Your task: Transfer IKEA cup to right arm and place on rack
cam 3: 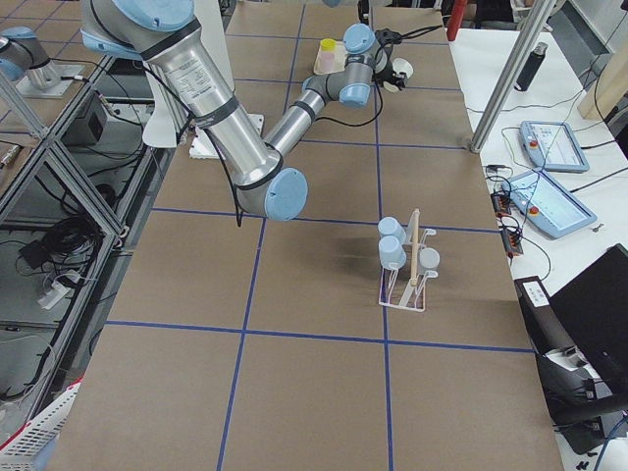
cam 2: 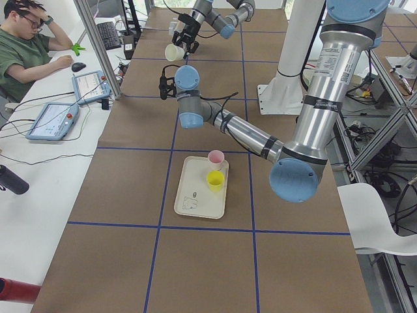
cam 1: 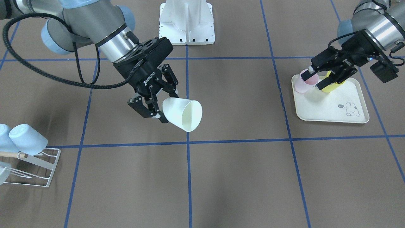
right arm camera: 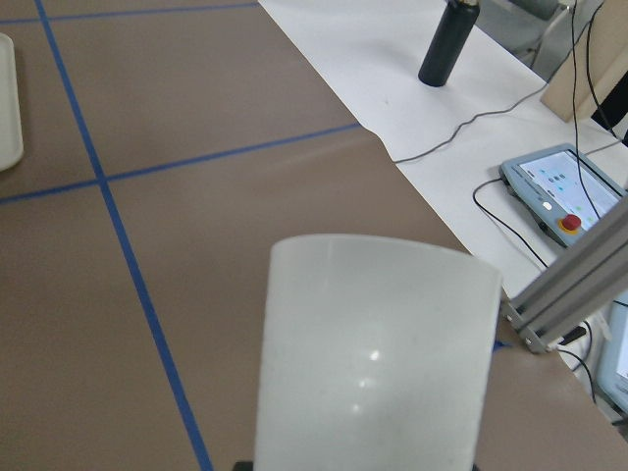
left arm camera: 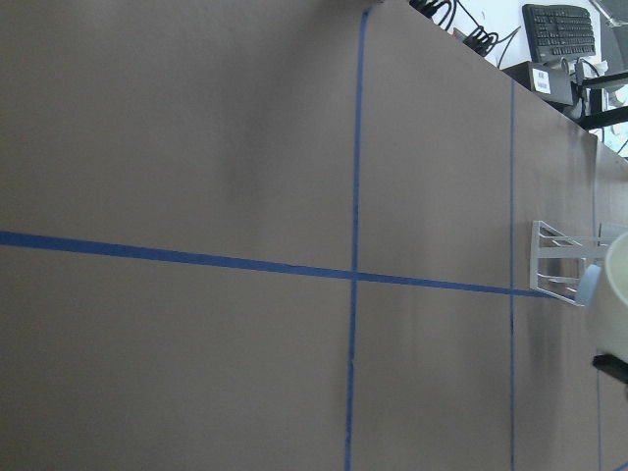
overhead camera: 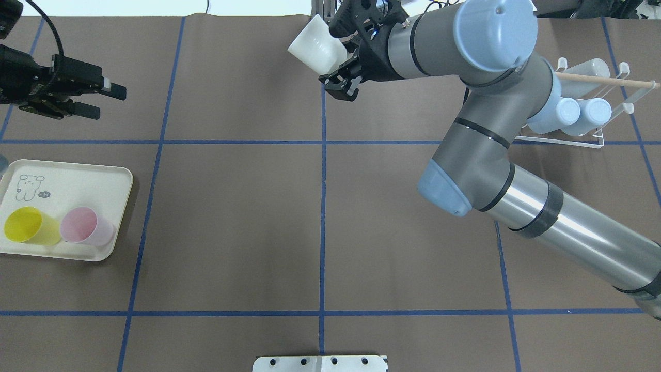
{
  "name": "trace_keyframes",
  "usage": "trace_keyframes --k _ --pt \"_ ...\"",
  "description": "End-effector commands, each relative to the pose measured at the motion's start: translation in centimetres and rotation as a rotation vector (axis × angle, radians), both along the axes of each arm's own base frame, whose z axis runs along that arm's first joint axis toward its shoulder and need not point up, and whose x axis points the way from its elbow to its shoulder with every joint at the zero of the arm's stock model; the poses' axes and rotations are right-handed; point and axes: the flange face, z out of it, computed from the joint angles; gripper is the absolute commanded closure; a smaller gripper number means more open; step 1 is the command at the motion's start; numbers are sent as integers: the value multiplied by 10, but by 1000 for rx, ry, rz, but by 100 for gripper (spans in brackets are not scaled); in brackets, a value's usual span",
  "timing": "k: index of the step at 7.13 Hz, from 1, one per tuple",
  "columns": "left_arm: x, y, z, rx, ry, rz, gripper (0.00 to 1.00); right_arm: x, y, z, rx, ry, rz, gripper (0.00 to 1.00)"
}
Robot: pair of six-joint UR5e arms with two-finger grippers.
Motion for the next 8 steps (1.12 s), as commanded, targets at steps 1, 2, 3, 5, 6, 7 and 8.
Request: trace_keyframes --k 1,2,3,5,6,7,8 --pt "-7 3 14 1 -17 -5 0 41 -30 20 13 217 -3 52" --pt "-7 4 15 1 -17 -5 0 69 -43 30 21 333 -13 52" --pt "-8 7 22 -7 -22 -4 0 105 -55 38 32 459 -31 53" --pt "-8 8 23 -9 -22 -4 0 157 -74 61 84 706 -80 55" --pt "-8 8 23 -9 -22 -4 0 166 -82 77 122 876 -83 56" --pt "-7 8 23 -7 -22 -2 0 173 -86 99 155 1029 -117 56" --pt "-7 8 23 -7 -22 0 0 183 -86 126 221 1166 -188 56"
